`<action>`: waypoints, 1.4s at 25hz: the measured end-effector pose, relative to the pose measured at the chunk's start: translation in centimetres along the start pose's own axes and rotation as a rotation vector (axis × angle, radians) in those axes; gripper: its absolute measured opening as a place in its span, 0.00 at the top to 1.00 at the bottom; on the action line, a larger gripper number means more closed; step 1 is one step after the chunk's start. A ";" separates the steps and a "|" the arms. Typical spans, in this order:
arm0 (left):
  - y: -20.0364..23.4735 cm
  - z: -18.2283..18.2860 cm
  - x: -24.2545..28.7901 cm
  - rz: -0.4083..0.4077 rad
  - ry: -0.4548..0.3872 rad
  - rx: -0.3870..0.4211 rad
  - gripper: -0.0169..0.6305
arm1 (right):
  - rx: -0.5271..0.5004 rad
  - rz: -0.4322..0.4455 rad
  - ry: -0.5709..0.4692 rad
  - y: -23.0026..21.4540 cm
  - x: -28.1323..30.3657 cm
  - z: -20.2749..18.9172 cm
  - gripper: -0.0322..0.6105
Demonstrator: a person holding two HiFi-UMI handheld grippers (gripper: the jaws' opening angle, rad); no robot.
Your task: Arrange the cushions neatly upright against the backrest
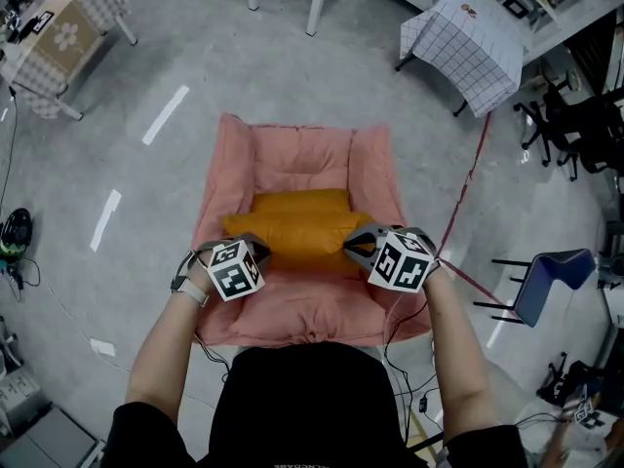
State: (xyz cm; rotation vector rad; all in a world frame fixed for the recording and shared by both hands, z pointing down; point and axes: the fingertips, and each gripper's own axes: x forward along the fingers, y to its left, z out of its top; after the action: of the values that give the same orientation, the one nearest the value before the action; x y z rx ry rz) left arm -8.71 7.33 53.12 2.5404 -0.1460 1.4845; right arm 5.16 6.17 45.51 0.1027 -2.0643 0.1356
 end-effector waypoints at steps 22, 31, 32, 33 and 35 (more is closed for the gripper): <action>5.7 -0.2 10.7 0.085 0.035 -0.208 0.95 | 0.320 -0.237 0.203 -6.8 13.6 -12.8 0.92; 8.4 -0.6 10.6 0.133 -0.022 -0.360 0.95 | 0.467 -0.326 0.138 -8.5 12.8 -13.4 0.87; 8.5 -1.1 9.9 0.157 -0.008 -0.355 0.94 | 0.485 -0.319 0.128 -8.2 12.3 -13.4 0.86; 8.5 -1.7 9.2 0.177 0.012 -0.340 0.94 | 0.500 -0.305 0.119 -7.8 11.9 -13.4 0.82; 7.8 -3.4 8.5 0.194 0.067 -0.305 0.93 | 0.527 -0.264 0.112 -6.7 11.5 -13.3 0.73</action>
State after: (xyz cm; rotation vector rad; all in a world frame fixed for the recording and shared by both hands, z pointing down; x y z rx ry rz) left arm -8.84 0.56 63.02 2.2829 -0.5766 1.4801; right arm 12.08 1.25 62.28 0.6724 -1.8388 0.5070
